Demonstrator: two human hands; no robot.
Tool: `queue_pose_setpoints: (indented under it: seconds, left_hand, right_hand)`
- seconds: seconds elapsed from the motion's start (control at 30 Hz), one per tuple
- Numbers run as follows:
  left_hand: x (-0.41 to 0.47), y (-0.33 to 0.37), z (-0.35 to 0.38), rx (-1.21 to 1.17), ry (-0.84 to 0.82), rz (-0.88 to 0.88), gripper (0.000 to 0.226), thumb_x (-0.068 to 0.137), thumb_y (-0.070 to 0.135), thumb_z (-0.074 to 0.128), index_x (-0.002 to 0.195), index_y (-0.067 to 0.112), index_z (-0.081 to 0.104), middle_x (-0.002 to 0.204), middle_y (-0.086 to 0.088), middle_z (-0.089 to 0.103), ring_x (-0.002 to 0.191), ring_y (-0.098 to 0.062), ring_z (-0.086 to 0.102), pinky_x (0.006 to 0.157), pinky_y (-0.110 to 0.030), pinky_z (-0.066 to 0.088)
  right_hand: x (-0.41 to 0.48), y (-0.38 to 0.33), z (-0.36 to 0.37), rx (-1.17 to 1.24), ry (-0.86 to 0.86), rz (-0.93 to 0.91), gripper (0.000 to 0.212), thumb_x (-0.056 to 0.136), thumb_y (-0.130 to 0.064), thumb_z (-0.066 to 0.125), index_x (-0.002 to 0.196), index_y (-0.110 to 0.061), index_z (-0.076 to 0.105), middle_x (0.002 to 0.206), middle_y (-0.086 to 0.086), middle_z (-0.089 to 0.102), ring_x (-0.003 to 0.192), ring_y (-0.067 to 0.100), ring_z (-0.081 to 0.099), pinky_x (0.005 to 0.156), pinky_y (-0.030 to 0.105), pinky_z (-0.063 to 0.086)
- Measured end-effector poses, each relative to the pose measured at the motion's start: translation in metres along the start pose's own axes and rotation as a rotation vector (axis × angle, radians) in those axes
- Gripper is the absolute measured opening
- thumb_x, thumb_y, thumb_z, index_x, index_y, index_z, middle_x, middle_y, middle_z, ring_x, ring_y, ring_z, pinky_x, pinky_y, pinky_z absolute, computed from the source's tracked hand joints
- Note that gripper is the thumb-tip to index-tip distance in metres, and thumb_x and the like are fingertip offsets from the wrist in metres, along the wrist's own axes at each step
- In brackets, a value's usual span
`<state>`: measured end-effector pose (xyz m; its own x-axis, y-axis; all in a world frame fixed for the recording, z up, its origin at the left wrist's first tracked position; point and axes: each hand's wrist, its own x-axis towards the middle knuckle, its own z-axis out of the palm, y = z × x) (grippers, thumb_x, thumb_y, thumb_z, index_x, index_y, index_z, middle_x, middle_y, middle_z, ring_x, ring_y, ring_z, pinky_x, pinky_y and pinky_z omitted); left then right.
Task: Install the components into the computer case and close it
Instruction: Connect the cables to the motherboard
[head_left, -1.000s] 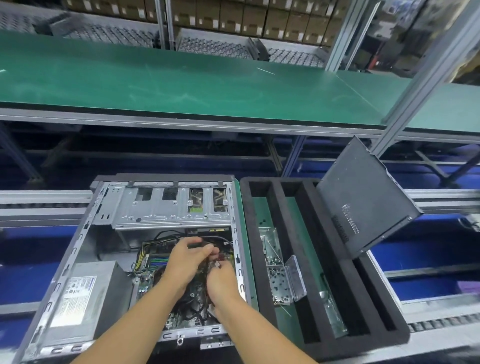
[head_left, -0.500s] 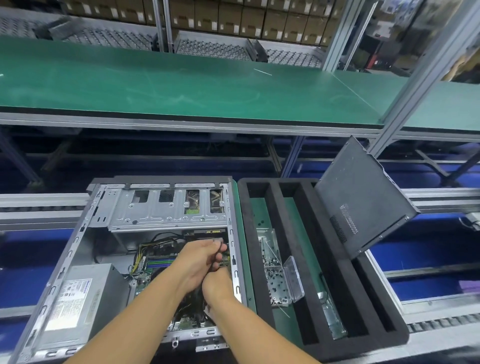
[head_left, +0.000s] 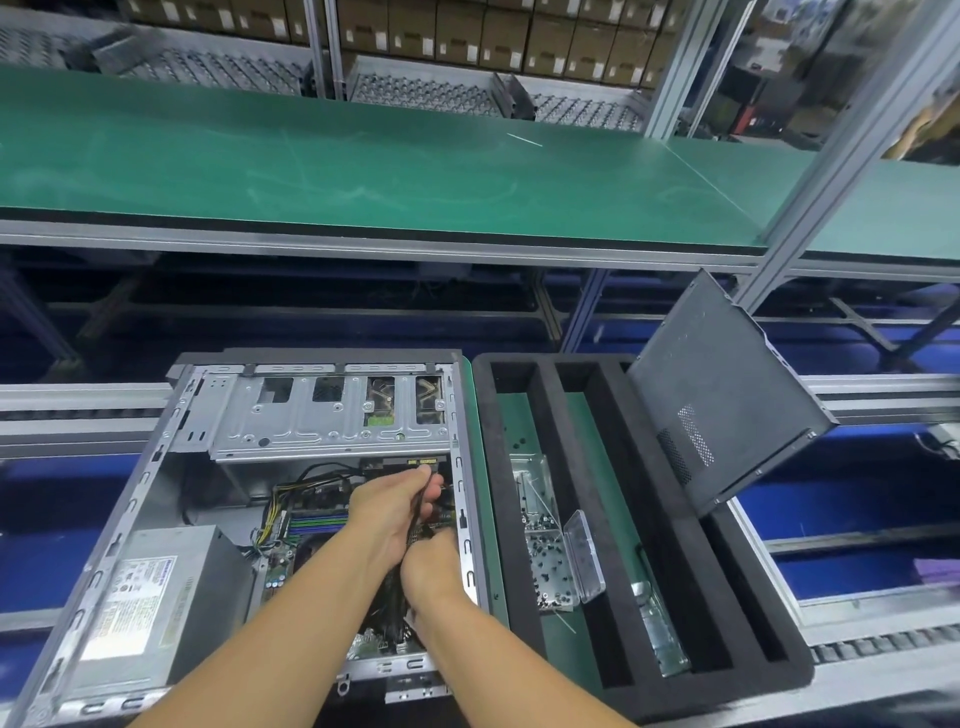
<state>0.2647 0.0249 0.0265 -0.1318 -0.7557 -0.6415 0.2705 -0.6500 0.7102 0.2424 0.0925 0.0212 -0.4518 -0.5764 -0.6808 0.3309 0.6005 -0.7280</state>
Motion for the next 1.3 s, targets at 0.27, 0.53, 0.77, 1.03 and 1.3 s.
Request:
queue_pose_setpoints:
  seconds: [0.27,0.53,0.77,1.03,1.3]
  left_hand:
    - [0.002,-0.007,-0.002,0.085,0.088,0.148,0.013,0.085,0.005,0.074,0.093,-0.003,0.068,0.077,-0.014,0.075,0.065,-0.014,0.072,0.054,-0.022,0.055]
    - [-0.004,-0.003,0.002,-0.001,-0.026,0.058,0.016,0.09,0.003,0.068,0.102,-0.008,0.067,0.085,-0.018,0.073,0.072,-0.017,0.069,0.058,-0.02,0.057]
    - [-0.008,-0.002,-0.001,-0.017,-0.007,0.078,0.015,0.09,0.002,0.067,0.101,-0.007,0.066,0.094,-0.022,0.073,0.078,-0.019,0.07,0.062,-0.021,0.059]
    - [-0.008,0.002,0.001,-0.084,-0.008,0.002,0.007,0.09,0.0,0.067,0.095,-0.005,0.067,0.082,-0.016,0.071,0.07,-0.016,0.068,0.055,-0.019,0.056]
    - [-0.006,-0.002,-0.002,-0.049,-0.056,0.044,0.019,0.087,-0.007,0.067,0.103,0.0,0.059,0.081,-0.015,0.071,0.071,-0.016,0.067,0.064,-0.023,0.055]
  right_hand:
    - [-0.001,0.0,-0.002,0.065,-0.058,0.017,0.039,0.111,-0.013,0.028,0.146,-0.013,0.043,0.131,0.017,0.062,0.124,0.032,0.059,0.11,0.051,0.047]
    - [-0.001,-0.003,0.0,0.158,-0.067,-0.021,0.035,0.113,-0.018,0.032,0.143,-0.016,0.051,0.134,0.016,0.063,0.128,0.031,0.058,0.113,0.051,0.045]
    - [0.002,-0.001,0.001,0.122,-0.066,-0.009,0.039,0.113,-0.018,0.028,0.15,-0.013,0.039,0.139,0.017,0.057,0.13,0.032,0.055,0.112,0.051,0.045]
    - [0.004,-0.001,-0.001,0.062,-0.055,0.0,0.038,0.113,-0.017,0.026,0.146,-0.01,0.043,0.138,0.017,0.058,0.131,0.032,0.054,0.114,0.051,0.042]
    - [0.0,-0.002,-0.002,0.033,-0.028,-0.072,0.032,0.112,-0.015,0.032,0.138,-0.011,0.049,0.131,0.015,0.062,0.123,0.03,0.059,0.11,0.048,0.047]
